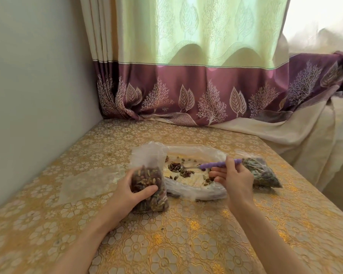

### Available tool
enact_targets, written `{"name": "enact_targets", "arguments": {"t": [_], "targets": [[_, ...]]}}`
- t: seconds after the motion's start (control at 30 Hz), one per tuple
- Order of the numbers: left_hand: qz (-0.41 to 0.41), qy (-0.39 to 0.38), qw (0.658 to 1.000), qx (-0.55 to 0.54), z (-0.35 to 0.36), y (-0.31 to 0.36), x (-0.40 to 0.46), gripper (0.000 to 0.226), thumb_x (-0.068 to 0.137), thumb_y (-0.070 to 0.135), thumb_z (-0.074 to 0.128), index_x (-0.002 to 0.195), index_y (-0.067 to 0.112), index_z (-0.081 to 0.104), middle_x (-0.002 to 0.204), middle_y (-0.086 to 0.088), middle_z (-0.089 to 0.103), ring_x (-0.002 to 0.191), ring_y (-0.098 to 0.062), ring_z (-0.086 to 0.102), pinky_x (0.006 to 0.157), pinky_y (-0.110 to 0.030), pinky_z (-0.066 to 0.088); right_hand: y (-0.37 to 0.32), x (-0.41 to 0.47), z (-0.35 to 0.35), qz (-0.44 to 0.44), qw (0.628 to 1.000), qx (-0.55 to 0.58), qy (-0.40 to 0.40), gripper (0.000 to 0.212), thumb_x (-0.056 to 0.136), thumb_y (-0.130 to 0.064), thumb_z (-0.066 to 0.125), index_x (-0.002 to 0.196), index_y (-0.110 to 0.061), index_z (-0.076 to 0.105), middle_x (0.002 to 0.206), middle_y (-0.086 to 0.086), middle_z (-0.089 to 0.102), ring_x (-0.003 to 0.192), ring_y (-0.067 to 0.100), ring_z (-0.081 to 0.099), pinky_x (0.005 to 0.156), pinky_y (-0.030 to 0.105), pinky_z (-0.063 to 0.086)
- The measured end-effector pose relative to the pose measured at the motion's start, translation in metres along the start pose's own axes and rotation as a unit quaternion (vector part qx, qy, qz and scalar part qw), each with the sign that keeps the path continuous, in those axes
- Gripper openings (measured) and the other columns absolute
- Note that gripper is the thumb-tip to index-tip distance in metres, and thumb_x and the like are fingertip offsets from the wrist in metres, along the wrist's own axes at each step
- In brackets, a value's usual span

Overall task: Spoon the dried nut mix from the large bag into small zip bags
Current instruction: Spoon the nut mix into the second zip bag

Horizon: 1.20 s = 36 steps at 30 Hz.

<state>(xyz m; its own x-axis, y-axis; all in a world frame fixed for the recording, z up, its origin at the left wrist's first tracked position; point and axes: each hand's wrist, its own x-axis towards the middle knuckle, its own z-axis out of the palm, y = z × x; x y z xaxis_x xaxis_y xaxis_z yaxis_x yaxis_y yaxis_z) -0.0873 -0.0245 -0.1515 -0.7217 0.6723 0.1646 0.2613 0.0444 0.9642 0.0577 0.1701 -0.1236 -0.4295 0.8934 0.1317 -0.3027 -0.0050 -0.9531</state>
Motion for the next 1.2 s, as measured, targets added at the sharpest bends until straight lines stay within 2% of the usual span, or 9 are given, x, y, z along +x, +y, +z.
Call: {"name": "enact_targets", "arguments": {"t": [0.17,0.33,0.43,0.6,0.77,0.9,1.03,1.1,1.2], "targets": [[-0.003,-0.005,1.000,0.002,-0.001,-0.002,0.001,0.059,0.058,0.047,0.079,0.109,0.043,0.051,0.108,0.009,0.064,0.096,-0.002,0.062,0.082,-0.027,0.052,-0.025,0.005,0.014,-0.037,0.999,0.029,-0.005,0.034,0.099,-0.026,0.046,0.081,-0.002,0.062,0.058,0.003,0.069,0.049,0.010,0.063,0.045,0.016,0.048],[-0.002,-0.010,1.000,0.010,-0.002,-0.003,0.002,0.065,0.056,0.047,0.079,0.114,0.042,0.050,0.111,0.009,0.063,0.099,-0.004,0.061,0.088,-0.032,0.052,-0.046,0.004,0.032,-0.071,0.996,0.041,-0.043,0.035,0.100,-0.023,0.045,0.085,0.003,0.063,0.066,0.011,0.070,0.052,0.014,0.063,0.046,0.018,0.048],[-0.001,-0.015,1.000,0.014,-0.002,-0.004,0.002,0.068,0.057,0.047,0.081,0.117,0.040,0.049,0.112,0.009,0.062,0.100,-0.003,0.061,0.086,-0.029,0.052,-0.051,-0.002,0.040,-0.085,0.992,0.031,-0.084,0.036,0.100,-0.022,0.044,0.084,0.005,0.063,0.068,0.012,0.072,0.053,0.015,0.063,0.046,0.018,0.049],[0.011,-0.024,1.000,0.005,-0.002,-0.003,0.001,0.064,0.056,0.050,0.081,0.112,0.042,0.051,0.105,0.013,0.065,0.091,0.005,0.062,0.075,-0.020,0.050,-0.051,-0.010,0.044,-0.118,0.982,-0.009,-0.149,0.032,0.100,-0.020,0.044,0.083,0.001,0.061,0.070,0.012,0.072,0.054,0.015,0.063,0.047,0.020,0.050],[0.011,-0.021,1.000,-0.002,-0.001,-0.002,0.001,0.063,0.055,0.047,0.081,0.108,0.048,0.049,0.108,0.017,0.062,0.095,0.006,0.060,0.075,-0.017,0.048,-0.051,-0.011,0.042,-0.138,0.973,-0.028,-0.181,0.028,0.100,-0.012,0.041,0.086,0.004,0.059,0.073,0.009,0.074,0.054,0.015,0.063,0.047,0.020,0.049],[0.016,-0.024,1.000,-0.002,-0.001,-0.001,0.001,0.060,0.058,0.041,0.079,0.107,0.051,0.046,0.111,0.017,0.060,0.095,0.009,0.058,0.075,-0.015,0.047,-0.052,-0.007,0.036,-0.126,0.978,-0.013,-0.164,0.027,0.098,-0.008,0.043,0.082,0.001,0.061,0.072,0.010,0.073,0.056,0.016,0.063,0.047,0.021,0.048],[0.014,-0.026,1.000,-0.006,-0.001,-0.001,0.001,0.059,0.059,0.039,0.077,0.108,0.051,0.046,0.112,0.015,0.059,0.097,0.006,0.057,0.074,-0.015,0.047,-0.048,0.001,0.023,-0.116,0.987,0.023,-0.107,0.029,0.099,-0.016,0.044,0.083,-0.001,0.063,0.079,0.020,0.071,0.059,0.019,0.063,0.049,0.022,0.048],[0.013,-0.028,0.999,-0.008,-0.001,0.000,0.001,0.058,0.060,0.040,0.077,0.108,0.051,0.046,0.112,0.015,0.060,0.096,0.006,0.058,0.072,-0.014,0.047,-0.044,0.007,0.014,-0.116,0.990,0.029,-0.069,0.029,0.099,-0.017,0.045,0.081,-0.002,0.062,0.070,0.011,0.071,0.057,0.015,0.063,0.048,0.020,0.048],[0.011,-0.027,0.999,-0.013,-0.001,0.000,0.000,0.061,0.056,0.046,0.080,0.106,0.053,0.047,0.111,0.015,0.060,0.095,0.006,0.058,0.070,-0.014,0.048,-0.035,0.016,-0.002,-0.125,0.991,-0.033,-0.023,0.030,0.100,-0.018,0.044,0.080,-0.004,0.061,0.060,0.000,0.070,0.052,0.010,0.063,0.046,0.016,0.048]]}}
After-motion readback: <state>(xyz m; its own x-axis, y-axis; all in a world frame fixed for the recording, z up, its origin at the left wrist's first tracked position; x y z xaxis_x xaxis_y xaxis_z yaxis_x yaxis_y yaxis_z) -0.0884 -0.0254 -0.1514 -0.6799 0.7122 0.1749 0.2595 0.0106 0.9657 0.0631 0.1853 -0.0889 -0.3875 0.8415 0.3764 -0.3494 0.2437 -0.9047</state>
